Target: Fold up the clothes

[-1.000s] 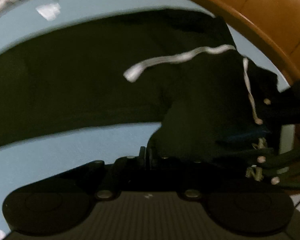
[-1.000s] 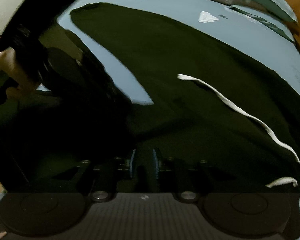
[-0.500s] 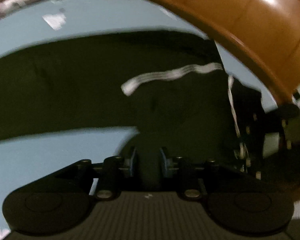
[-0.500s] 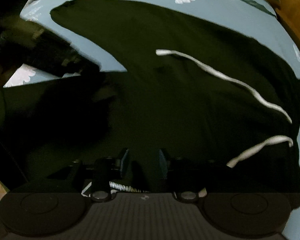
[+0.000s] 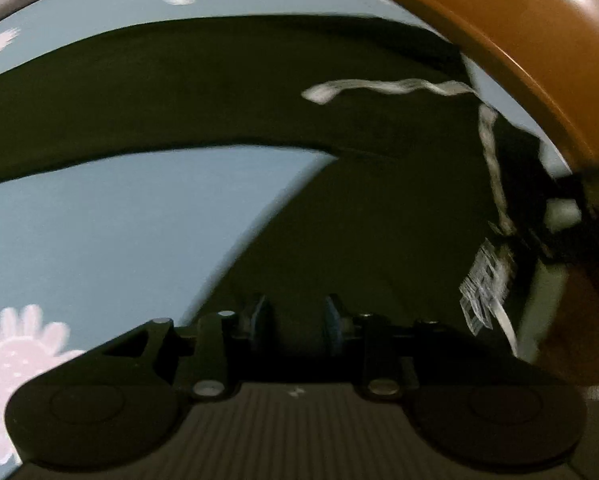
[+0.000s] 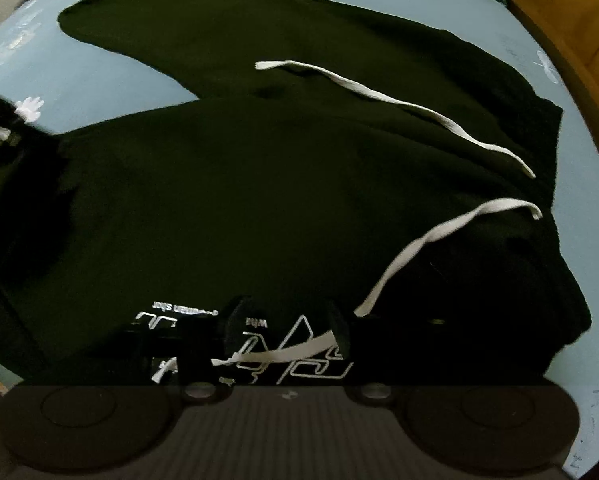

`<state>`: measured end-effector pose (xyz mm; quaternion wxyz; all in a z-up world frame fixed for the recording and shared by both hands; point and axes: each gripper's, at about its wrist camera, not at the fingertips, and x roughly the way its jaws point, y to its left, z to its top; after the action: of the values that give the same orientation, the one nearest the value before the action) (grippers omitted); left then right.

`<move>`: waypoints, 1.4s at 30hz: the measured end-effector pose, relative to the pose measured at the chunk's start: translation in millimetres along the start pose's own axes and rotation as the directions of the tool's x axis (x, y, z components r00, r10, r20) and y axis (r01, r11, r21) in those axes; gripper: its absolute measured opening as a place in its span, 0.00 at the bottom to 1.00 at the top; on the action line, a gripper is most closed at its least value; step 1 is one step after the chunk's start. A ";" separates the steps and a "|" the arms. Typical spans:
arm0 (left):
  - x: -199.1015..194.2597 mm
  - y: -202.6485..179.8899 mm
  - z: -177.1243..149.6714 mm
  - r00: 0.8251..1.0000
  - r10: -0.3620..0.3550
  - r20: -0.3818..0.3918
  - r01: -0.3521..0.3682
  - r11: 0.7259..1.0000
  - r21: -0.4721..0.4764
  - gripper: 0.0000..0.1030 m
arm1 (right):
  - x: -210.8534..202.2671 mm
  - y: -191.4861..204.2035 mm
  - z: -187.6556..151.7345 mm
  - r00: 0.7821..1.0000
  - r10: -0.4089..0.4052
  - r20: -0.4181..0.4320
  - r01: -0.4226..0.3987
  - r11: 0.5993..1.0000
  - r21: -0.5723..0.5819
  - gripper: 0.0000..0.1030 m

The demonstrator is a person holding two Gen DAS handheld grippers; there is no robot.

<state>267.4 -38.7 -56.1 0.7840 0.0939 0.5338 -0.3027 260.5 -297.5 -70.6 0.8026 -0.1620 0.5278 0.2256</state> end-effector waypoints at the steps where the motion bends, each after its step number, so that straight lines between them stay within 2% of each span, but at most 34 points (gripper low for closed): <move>1: 0.0 -5.9 -4.6 1.000 -0.011 -0.006 0.011 1.000 0.024 0.34 | 2.3 -0.1 -3.2 1.000 -0.008 -0.002 0.008 1.000 0.005 0.53; 3: 6.1 -10.6 -16.5 0.999 -0.003 -0.034 0.004 0.999 0.032 0.34 | 8.4 -1.6 -12.9 1.000 -0.021 -0.014 0.022 1.000 0.019 0.61; 5: 8.1 -6.6 -25.0 0.999 0.015 -0.035 -0.016 0.999 -0.035 0.35 | 10.7 -5.1 -27.4 1.000 -0.016 0.003 0.016 0.999 0.040 0.67; 6: 8.4 -5.5 -26.2 0.999 0.013 -0.033 -0.015 0.998 -0.062 0.35 | 8.2 -6.2 -32.7 1.000 -0.012 0.009 0.011 0.999 0.051 0.74; 7: 7.9 -5.0 -25.3 0.999 0.016 -0.040 -0.019 0.997 -0.072 0.35 | 7.1 -7.0 -34.8 1.000 -0.019 -0.020 0.020 0.998 0.065 0.76; 9: 7.6 -6.0 -23.3 0.998 0.023 -0.054 -0.027 0.997 -0.071 0.35 | 0.5 -11.9 -35.0 0.999 -0.022 -0.047 0.027 0.994 0.104 0.76; 11: 6.5 -7.7 -22.2 0.997 0.033 -0.065 -0.036 0.998 -0.047 0.36 | -14.9 -21.6 -30.5 1.000 -0.023 0.001 0.023 0.989 0.145 0.76; 12: 6.0 -8.6 -21.7 0.997 0.038 -0.071 -0.040 0.999 -0.035 0.37 | -22.3 -28.6 -25.6 0.998 -0.045 0.051 0.036 0.986 0.162 0.76; 15: -0.6 -5.0 -25.6 0.995 0.057 -0.086 -0.057 0.998 0.006 0.39 | -20.6 -51.8 -6.5 0.988 -0.074 0.139 0.045 0.979 0.201 0.77; 18: 6.0 -12.0 -21.3 0.993 0.068 -0.094 -0.067 0.998 0.022 0.43 | 1.4 -76.1 5.3 0.985 -0.073 0.154 0.038 0.975 0.218 0.77; 20: 8.9 -14.7 -18.8 0.993 0.070 -0.097 -0.068 0.997 0.028 0.44 | 18.2 -92.1 1.5 0.991 -0.070 0.111 0.042 0.971 0.234 0.77; 24: 13.4 -18.6 -14.9 0.992 0.068 -0.102 -0.065 0.997 0.037 0.46 | 12.7 -119.0 -26.6 0.990 -0.088 0.111 0.060 0.971 0.232 0.76; 28: 14.5 -19.7 -13.7 0.993 0.063 -0.101 -0.059 0.997 0.040 0.49 | -3.8 -108.8 -23.6 0.993 -0.107 0.043 0.091 0.959 0.269 0.76; 30: 13.9 -21.0 -13.8 0.993 0.068 -0.098 -0.064 0.997 0.038 0.49 | -18.2 -90.1 -25.0 0.997 -0.038 0.064 0.019 0.959 0.282 0.76; 32: 13.1 -22.1 -13.9 0.993 0.067 -0.096 -0.065 0.997 0.032 0.49 | -24.9 -65.2 -28.2 0.996 0.071 0.061 -0.086 0.950 0.300 0.76; 34: 10.4 -22.1 -15.3 0.994 0.055 -0.093 -0.053 0.998 0.024 0.49 | -26.1 -40.2 -33.3 0.982 0.184 0.044 -0.188 0.929 0.320 0.76; 36: 6.8 -21.8 -17.2 0.995 0.053 -0.088 -0.051 0.998 0.025 0.49 | -21.1 -12.8 -41.1 0.959 0.282 0.012 -0.271 0.904 0.331 0.76; 40: -4.6 -18.6 -23.9 0.996 0.054 -0.075 -0.052 0.998 0.025 0.49 | -5.1 20.8 -45.4 0.934 0.357 -0.034 -0.328 0.889 0.320 0.76; 42: -10.2 -16.1 -28.4 0.995 0.062 -0.074 -0.061 0.998 0.028 0.49 | 4.6 27.0 -45.2 0.928 0.368 -0.056 -0.328 0.880 0.344 0.76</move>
<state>233.5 -34.4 -55.9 0.7713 0.1314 0.5556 -0.2814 212.7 -296.3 -93.1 0.7314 0.0585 0.6256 0.2651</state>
